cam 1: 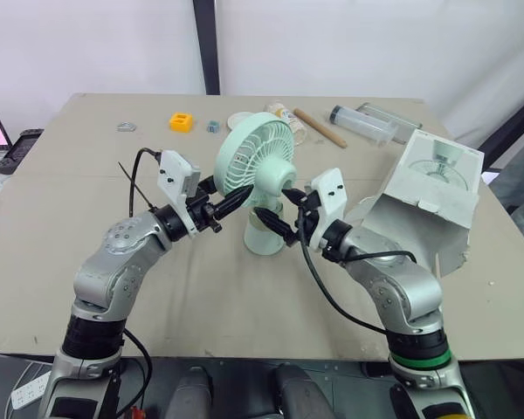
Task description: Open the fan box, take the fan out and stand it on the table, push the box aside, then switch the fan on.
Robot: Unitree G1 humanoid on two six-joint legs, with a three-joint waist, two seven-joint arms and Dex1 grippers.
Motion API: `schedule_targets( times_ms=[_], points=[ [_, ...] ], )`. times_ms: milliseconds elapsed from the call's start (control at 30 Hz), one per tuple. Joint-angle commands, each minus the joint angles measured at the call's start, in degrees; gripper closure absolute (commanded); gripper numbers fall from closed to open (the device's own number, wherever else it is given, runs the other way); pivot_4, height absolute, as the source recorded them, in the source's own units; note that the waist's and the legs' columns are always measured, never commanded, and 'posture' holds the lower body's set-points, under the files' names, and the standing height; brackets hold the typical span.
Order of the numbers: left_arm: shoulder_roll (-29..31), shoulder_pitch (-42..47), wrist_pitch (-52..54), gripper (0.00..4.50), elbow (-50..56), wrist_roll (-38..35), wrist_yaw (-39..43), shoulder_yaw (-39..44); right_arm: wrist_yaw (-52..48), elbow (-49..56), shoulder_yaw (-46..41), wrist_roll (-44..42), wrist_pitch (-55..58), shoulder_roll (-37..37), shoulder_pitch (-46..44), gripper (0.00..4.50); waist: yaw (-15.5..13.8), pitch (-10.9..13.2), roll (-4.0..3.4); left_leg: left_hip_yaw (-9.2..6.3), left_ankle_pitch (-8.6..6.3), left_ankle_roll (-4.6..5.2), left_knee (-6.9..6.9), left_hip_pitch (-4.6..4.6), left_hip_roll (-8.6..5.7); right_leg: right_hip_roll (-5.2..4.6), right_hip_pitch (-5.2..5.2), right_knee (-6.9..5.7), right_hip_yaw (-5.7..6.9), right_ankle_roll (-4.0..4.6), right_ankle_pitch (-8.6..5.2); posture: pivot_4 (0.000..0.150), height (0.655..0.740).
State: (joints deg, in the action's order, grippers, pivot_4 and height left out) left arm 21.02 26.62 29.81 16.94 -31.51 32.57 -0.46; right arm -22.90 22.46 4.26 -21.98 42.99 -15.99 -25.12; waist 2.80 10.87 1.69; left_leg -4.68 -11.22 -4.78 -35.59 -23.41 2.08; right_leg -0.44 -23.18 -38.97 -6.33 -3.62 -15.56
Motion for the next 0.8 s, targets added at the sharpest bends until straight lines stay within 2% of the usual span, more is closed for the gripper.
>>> schedule_targets(
  times_ms=[33, 67, 467, 600, 633, 667, 800],
  points=[
    [-0.24, 1.14, -0.66, 2.57, 2.28, -0.15, 0.31, 0.22, 0.62, 3.1, -1.41, -0.95, -0.15, 0.09, 0.15, 0.78, 0.0, 0.0, 0.0, 0.0, 0.0, 0.0, 0.0, 0.0, 0.0, 0.0, 0.0, 0.0, 0.0, 0.0, 0.0, 0.15, 0.74],
    [-0.25, 1.27, -0.61, 2.57, 2.21, -0.17, 0.35, 0.2, 0.8, 3.1, -1.45, -1.04, -0.15, 0.14, 0.14, 0.93, 0.0, 0.0, 0.0, 0.0, 0.0, 0.0, 0.0, 0.0, 0.0, 0.0, 0.0, 0.0, 0.0, -0.01, 0.0, 0.15, 0.74],
    [-0.42, 1.64, -0.33, 2.57, 2.18, -0.06, 0.43, -0.02, 1.83, 2.97, -1.4, -1.61, -0.1, 0.98, 0.19, 0.93, 0.0, 0.0, 0.0, 0.0, 0.0, 0.0, 0.0, 0.0, 0.0, 0.0, 0.0, 0.0, 0.0, -0.04, -0.02, 0.15, 0.74],
    [-0.44, 1.79, -0.36, 2.57, 2.1, 0.04, 0.37, -0.03, 2.02, 2.76, -1.18, -1.87, -0.06, 1.18, 0.02, 1.95, 0.0, 0.0, 0.0, 0.0, 0.0, 0.0, 0.0, 0.0, 0.0, 0.0, 0.0, 0.0, 0.0, -0.04, -0.03, 0.15, 0.74],
    [-0.44, 1.84, -0.38, 2.57, 2.06, 0.07, 0.37, -0.03, 2.08, 2.65, -1.08, -1.87, -0.08, 1.26, -0.02, 2.53, 0.0, 0.0, 0.0, 0.0, 0.0, 0.0, 0.0, 0.0, 0.0, 0.0, 0.0, 0.0, 0.0, -0.05, -0.03, 0.15, 0.74],
    [-0.45, 1.87, -0.4, 2.57, 2.02, 0.08, 0.36, -0.02, 2.13, 2.52, -0.95, -1.85, -0.07, 1.31, -0.06, 2.7, 0.0, 0.0, 0.0, 0.0, 0.0, 0.0, 0.0, 0.0, 0.0, 0.0, 0.0, 0.0, 0.0, -0.05, -0.03, 0.15, 0.74],
    [-0.53, 1.9, -0.42, 2.57, 2.03, 0.12, 0.3, -0.05, 2.29, 2.21, -0.56, -1.74, -0.04, 1.5, -0.4, 2.7, 0.0, 0.0, 0.0, 0.0, 0.0, 0.0, 0.0, -0.01, 0.0, 0.0, 0.0, 0.0, 0.0, -0.12, -0.07, 0.15, 0.74]
  ],
)
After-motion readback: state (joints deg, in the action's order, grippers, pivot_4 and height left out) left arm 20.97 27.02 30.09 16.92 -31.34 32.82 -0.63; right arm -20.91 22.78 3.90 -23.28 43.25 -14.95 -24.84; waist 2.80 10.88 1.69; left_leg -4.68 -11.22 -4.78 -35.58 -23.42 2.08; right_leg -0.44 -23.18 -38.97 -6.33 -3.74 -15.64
